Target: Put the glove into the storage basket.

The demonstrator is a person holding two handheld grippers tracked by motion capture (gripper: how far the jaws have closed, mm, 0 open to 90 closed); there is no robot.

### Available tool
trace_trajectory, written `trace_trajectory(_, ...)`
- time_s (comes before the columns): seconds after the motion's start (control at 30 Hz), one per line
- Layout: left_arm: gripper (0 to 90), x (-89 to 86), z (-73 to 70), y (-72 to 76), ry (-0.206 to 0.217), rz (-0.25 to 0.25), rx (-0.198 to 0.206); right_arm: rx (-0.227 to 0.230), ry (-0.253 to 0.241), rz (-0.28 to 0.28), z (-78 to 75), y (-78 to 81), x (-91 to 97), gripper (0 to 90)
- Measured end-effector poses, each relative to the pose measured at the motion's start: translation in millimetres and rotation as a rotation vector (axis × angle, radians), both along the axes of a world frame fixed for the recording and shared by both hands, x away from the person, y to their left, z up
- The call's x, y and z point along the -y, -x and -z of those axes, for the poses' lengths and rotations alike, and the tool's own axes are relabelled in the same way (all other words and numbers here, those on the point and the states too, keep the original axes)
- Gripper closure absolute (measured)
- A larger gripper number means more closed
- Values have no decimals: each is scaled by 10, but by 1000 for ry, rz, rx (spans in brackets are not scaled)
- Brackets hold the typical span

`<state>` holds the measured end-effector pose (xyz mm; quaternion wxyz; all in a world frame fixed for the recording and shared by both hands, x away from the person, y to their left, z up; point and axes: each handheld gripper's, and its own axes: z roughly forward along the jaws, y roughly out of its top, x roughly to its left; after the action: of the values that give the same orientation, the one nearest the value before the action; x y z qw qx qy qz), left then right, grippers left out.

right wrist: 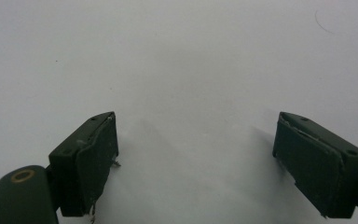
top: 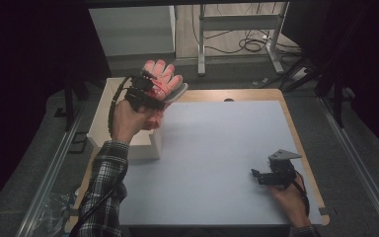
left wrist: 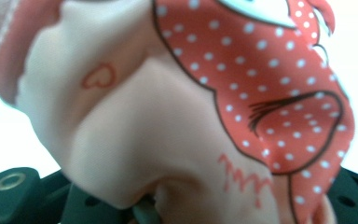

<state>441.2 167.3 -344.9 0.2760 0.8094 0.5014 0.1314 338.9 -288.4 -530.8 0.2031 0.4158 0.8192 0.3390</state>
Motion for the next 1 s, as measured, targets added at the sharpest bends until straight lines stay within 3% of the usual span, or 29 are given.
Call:
trace_trajectory(0.63, 510, -512, 181, -104, 13, -164, -1, -1, -1, 1, 0, 1, -1, 143)
trace_trajectory(1.0, 505, -712, 483, -178, 13, -239, -2, 0, 0, 2, 0, 1, -1, 143)
